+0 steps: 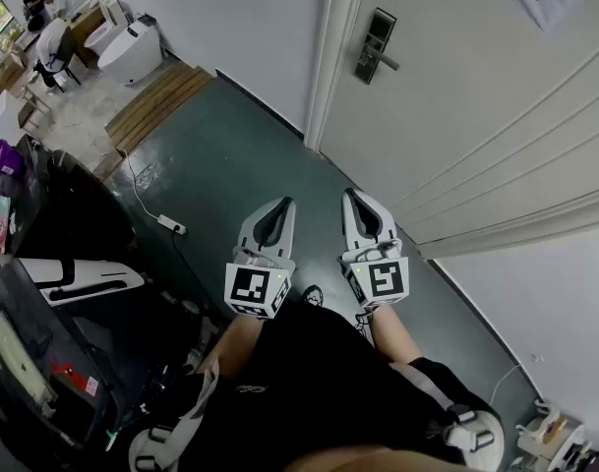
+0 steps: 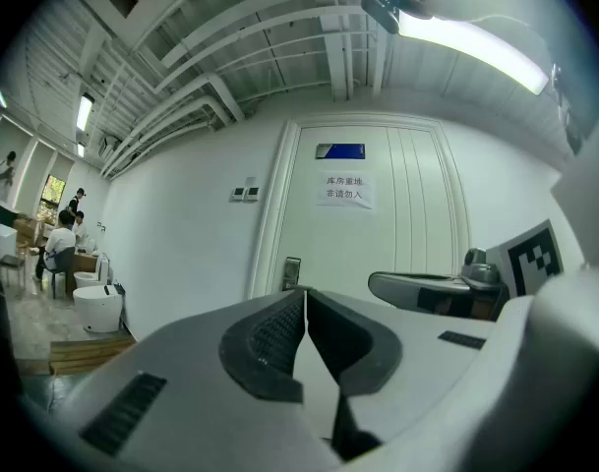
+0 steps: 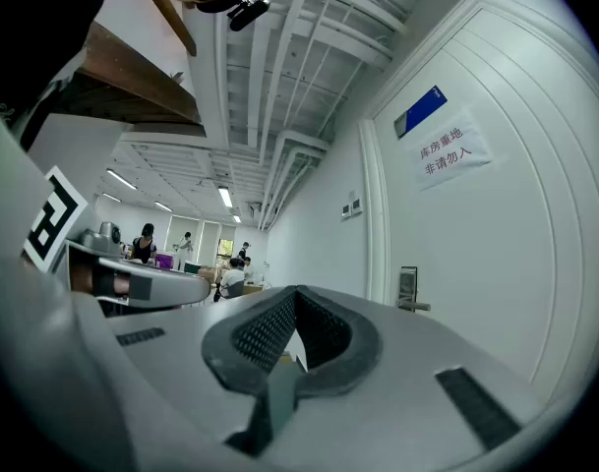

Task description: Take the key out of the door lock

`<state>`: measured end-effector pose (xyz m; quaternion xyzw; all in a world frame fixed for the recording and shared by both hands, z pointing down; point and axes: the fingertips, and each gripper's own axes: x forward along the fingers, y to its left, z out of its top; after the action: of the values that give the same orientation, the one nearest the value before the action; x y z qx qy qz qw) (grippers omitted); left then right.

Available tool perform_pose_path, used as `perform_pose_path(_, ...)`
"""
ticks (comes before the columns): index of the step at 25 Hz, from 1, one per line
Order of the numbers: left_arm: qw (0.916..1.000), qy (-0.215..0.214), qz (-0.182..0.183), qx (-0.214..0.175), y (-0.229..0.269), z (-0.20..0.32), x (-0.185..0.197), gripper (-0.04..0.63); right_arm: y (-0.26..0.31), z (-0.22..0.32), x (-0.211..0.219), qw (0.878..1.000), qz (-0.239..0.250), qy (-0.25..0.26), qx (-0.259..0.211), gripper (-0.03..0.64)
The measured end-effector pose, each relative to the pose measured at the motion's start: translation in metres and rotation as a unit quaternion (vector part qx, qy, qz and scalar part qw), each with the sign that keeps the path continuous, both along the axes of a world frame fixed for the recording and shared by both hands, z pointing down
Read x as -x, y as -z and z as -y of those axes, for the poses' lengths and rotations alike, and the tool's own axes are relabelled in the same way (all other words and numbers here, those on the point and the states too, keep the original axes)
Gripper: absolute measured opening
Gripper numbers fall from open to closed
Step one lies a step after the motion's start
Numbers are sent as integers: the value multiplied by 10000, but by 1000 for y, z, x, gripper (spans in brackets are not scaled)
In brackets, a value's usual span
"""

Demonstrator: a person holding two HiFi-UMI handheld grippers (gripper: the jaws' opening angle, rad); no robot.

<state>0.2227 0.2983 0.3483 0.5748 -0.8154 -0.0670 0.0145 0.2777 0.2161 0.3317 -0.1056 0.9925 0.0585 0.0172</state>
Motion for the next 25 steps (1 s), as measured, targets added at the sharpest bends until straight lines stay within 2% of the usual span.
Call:
perform_pose_path(7, 10000, -26, -72, 58, -7, -9, 8, 28, -6, -9, 9, 9999, -85, 30, 68, 8)
perform_pose_path(13, 9998, -23, -159, 97, -14, -24, 21, 28, -13, -25, 24, 9990, 1, 167, 418, 10)
perform_pose_path(16, 9998, -22, -198, 101, -18, -33, 29, 28, -22, -31, 32, 9974, -57, 196, 688, 97)
perform_pose_path(21, 9994, 5, -319, 137, -30, -53, 47, 28, -33, -42, 48, 9952, -93, 225, 949, 157)
perform_pose_path(25, 9991, -11, -377, 195, -42, -69, 59, 28, -39, -51, 59, 9957, -118, 192, 903, 183)
